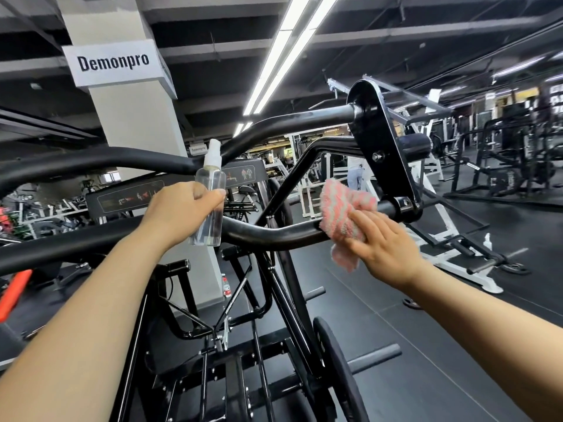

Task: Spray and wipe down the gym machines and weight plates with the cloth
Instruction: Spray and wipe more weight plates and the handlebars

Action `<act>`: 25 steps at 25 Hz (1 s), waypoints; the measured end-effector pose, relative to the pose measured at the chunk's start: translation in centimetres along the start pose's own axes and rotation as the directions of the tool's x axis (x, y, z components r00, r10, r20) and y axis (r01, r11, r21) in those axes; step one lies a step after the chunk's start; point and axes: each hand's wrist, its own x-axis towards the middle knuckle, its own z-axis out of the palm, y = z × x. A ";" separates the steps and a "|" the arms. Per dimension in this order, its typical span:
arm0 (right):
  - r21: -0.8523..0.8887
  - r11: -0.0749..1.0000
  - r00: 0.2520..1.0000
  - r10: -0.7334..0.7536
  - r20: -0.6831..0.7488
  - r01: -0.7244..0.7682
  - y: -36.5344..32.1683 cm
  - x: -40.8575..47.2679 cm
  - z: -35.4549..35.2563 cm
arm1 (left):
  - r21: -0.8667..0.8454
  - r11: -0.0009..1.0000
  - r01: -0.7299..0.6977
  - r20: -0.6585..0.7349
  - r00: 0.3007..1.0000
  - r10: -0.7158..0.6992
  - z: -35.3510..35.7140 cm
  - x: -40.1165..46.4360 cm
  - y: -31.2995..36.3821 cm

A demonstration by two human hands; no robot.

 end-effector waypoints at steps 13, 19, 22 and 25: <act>0.642 -0.766 -0.189 0.628 0.755 0.020 -5.1 4.9 -6.5 | -0.009 1.000 -0.013 -0.052 0.999 0.012 0.3 -0.1 0.1; 0.539 -0.830 -0.108 0.555 0.825 -0.147 -3.0 5.3 -3.5 | 0.020 1.000 -0.004 -0.057 0.998 0.005 0.4 0.0 0.2; 0.586 -0.808 -0.156 0.587 0.795 -0.057 -1.3 5.7 -1.0 | 0.017 1.000 -0.001 -0.064 0.998 0.002 0.5 -0.1 0.3; 0.479 -0.861 -0.018 0.483 0.875 0.172 -0.4 5.6 -0.1 | 0.008 1.000 0.018 -0.065 0.998 -0.017 0.4 -0.3 0.6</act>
